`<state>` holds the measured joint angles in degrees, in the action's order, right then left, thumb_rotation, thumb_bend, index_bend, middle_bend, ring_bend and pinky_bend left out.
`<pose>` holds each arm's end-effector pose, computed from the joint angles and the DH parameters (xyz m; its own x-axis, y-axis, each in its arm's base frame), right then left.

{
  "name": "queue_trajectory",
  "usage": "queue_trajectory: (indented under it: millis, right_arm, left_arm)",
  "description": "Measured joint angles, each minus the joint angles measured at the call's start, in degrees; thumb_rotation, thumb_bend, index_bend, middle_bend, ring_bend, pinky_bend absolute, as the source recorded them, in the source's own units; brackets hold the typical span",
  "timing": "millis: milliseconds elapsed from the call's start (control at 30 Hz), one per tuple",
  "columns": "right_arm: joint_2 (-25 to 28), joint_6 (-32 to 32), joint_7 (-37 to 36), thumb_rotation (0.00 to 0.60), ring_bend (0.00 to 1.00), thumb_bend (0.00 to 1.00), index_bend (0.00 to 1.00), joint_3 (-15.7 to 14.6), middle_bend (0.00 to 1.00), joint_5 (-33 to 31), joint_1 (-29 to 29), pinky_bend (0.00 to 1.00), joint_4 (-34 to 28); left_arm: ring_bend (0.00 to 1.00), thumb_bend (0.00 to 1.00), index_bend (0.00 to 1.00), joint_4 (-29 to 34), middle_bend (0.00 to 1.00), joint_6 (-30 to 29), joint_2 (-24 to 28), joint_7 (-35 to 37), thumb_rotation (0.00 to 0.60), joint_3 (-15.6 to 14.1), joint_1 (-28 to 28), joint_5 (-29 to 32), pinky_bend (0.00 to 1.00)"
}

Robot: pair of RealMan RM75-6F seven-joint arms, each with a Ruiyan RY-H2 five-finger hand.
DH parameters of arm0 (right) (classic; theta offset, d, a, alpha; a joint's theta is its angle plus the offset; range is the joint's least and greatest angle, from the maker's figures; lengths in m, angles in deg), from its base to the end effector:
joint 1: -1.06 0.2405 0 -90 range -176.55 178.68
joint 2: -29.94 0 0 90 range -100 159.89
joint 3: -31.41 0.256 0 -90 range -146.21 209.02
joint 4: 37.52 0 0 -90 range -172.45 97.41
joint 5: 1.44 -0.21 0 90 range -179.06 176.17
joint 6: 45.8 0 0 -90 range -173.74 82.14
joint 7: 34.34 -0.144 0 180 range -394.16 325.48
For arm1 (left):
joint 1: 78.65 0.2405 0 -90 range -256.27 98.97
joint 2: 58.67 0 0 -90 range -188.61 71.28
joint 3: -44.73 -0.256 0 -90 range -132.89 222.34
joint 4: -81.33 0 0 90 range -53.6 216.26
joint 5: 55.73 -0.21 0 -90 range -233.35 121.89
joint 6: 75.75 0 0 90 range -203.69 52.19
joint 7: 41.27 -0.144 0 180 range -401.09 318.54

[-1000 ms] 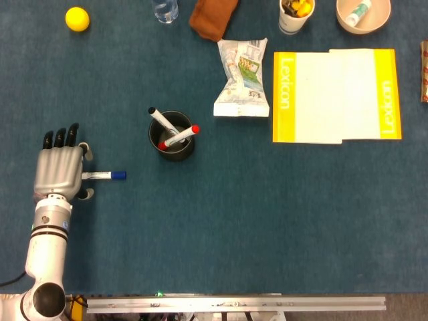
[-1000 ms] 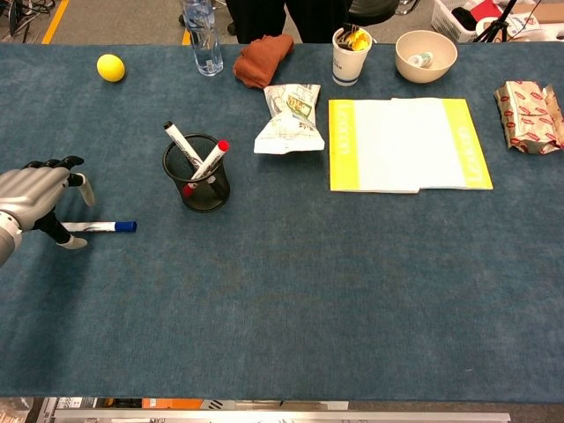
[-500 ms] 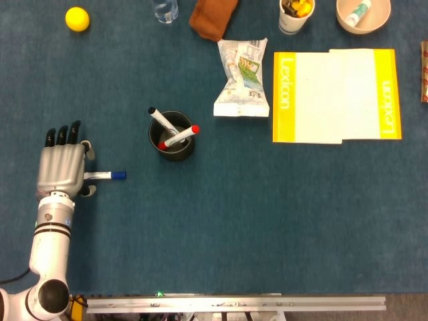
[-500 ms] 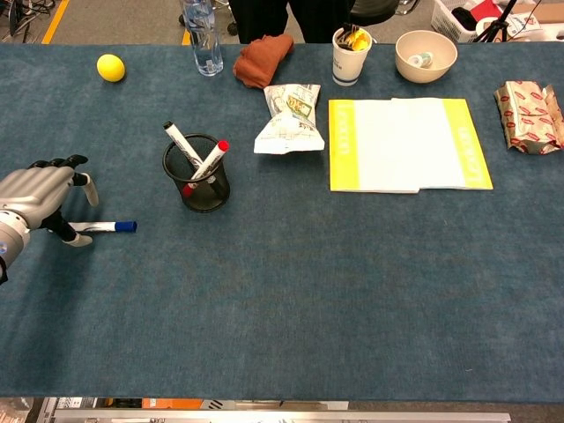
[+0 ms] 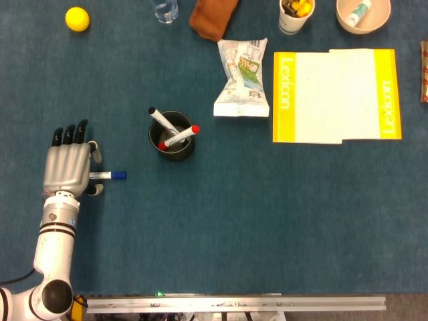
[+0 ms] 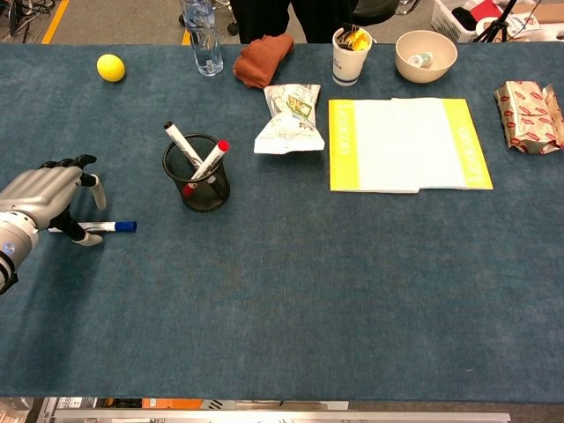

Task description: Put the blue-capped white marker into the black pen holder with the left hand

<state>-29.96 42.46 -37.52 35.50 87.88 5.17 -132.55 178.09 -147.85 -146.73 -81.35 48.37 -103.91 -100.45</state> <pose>-0.2963 -0.1805 0.1848 0.3682 0.0675 0.9273 -0.9260 -0.0632 0.3723 -0.2514 0.2435 -0.0057 0.4483 0.4228 0.7876 0.8458 0.0843 -0.5267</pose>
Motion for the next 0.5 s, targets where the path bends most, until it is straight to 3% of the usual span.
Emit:
queue_trajectory:
  millis: [500]
  right_arm:
    - [0.26,1.71,-2.73,0.600,0.30,0.13,0.36,0.14,0.38,1.55,-0.28,0.43,0.14]
  left_arm:
    - [0.00,0.19,0.53,-2.33,0.00,0.26,-1.14,3.70,0.600,-0.11,0.83,-2.91,0.00]
